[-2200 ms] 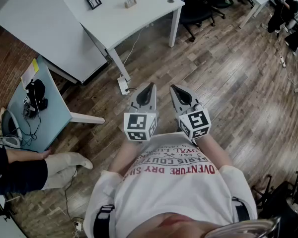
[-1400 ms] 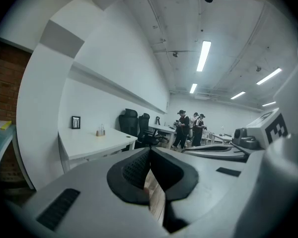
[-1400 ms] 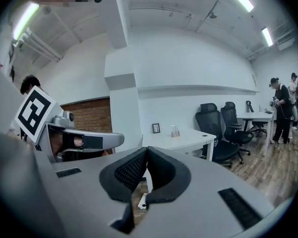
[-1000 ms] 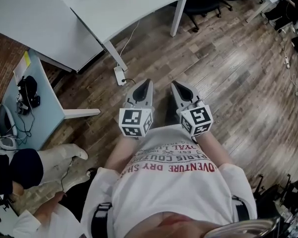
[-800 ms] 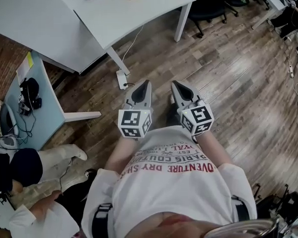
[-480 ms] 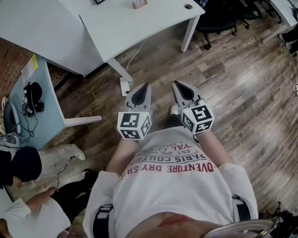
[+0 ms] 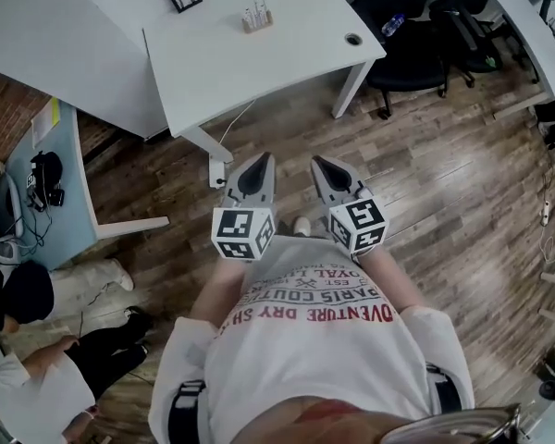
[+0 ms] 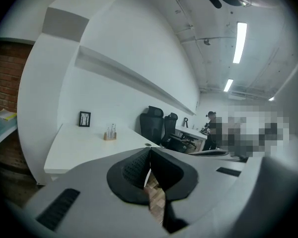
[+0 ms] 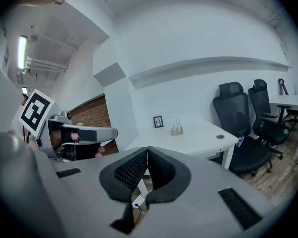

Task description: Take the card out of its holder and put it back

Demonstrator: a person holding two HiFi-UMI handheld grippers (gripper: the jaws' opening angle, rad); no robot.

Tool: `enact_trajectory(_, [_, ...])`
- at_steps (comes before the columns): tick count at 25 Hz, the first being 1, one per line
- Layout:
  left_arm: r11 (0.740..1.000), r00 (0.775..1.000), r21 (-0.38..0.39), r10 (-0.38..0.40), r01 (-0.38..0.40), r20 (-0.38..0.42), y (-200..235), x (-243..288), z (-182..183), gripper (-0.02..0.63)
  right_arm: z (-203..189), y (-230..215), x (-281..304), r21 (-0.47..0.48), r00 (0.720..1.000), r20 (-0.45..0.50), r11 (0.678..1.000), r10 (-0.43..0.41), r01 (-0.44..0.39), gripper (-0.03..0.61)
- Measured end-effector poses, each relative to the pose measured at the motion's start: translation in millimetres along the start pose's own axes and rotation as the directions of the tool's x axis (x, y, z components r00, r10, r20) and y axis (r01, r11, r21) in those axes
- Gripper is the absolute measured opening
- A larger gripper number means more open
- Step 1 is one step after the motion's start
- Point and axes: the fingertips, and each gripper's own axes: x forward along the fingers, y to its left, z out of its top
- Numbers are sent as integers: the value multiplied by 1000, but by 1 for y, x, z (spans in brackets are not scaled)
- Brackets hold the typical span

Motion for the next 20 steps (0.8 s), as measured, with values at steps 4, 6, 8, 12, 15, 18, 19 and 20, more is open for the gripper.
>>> enact_trajectory(4, [999, 999, -10, 33, -33, -24, 6, 24, -4, 25, -12, -21, 12, 13, 999, -37, 1000, 20, -19, 25])
enact_trajectory(6, [999, 999, -15, 44, -45, -29, 12, 37, -3, 25, -13, -33, 20, 12, 999, -41, 1000, 20, -20, 25])
enact_trajectory(8, [999, 998, -9, 47, -47, -30, 17, 52, 0, 25, -11, -47, 30, 17, 999, -39, 1000, 14, -14, 25])
enact_trajectory(12, [999, 999, -1, 40, -40, -35, 28, 88, 7, 25, -5, -76, 54, 28, 999, -47, 1000, 1, 1, 25])
enact_trajectory(15, [999, 999, -15, 34, -34, -40, 44, 123, 14, 25, 3, -96, 81, 25, 998, -59, 1000, 4, -2, 25])
enact_trajectory(18, [999, 999, -27, 25, -26, -39, 60, 160, 26, 25, 15, -118, 111, 28, 998, -69, 1000, 11, -9, 25])
enact_trajectory(19, [999, 999, -26, 23, -23, -37, 65, 173, 31, 25, 21, -127, 123, 38, 997, -71, 999, 16, -14, 25])
enact_trajectory(20, [1000, 999, -23, 20, -21, -33, 72, 186, 38, 25, 28, -135, 135, 46, 997, -70, 999, 22, -18, 25])
